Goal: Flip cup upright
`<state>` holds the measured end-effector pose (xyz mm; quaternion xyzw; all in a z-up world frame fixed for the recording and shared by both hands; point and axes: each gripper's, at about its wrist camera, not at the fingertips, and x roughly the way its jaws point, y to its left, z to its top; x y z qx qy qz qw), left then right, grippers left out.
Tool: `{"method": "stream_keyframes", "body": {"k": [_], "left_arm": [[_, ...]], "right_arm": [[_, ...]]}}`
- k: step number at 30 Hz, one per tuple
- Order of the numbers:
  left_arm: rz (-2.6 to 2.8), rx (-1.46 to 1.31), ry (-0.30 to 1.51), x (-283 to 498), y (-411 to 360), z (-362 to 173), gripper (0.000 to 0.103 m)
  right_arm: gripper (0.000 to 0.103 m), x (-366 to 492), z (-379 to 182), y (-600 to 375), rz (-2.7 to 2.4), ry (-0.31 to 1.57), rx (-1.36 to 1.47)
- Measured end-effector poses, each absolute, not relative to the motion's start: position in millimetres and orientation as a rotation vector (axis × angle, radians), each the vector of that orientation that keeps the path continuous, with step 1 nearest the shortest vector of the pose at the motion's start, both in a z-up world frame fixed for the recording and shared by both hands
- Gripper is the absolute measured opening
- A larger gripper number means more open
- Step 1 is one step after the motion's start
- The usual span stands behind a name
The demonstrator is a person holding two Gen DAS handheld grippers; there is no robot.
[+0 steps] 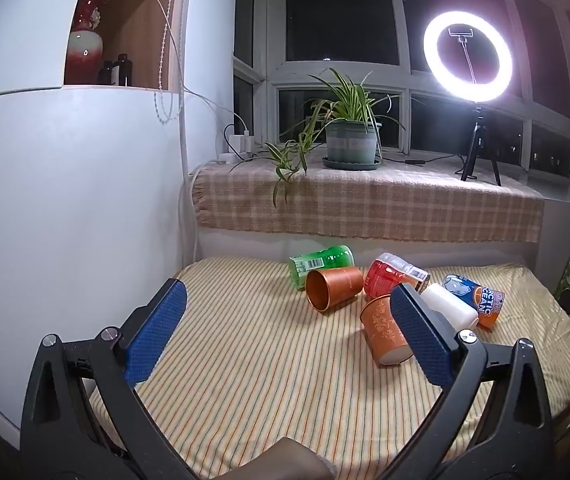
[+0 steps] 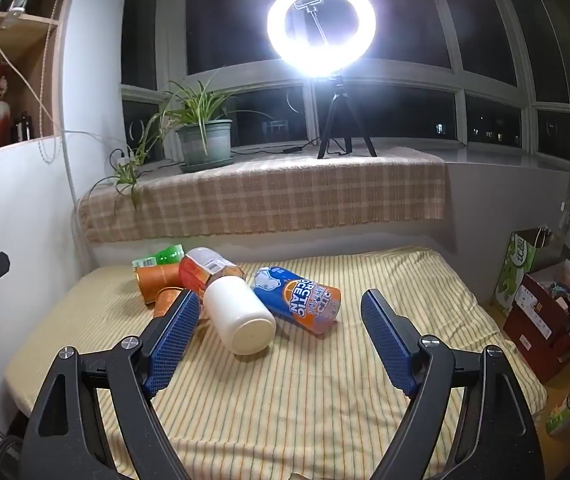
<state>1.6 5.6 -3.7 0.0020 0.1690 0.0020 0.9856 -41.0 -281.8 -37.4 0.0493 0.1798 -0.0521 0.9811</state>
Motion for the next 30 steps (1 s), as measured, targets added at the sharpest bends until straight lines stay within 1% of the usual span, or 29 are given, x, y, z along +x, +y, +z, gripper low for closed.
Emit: {"method": "stream_keyframes", "body": {"k": [30], "left_arm": [[0.005, 0.0, 0.353, 0.2, 1.3, 1.2, 0.103]], "right_arm": [[0.083, -35.4, -39.4, -279.2, -0.094, 0.371, 0.094]]}}
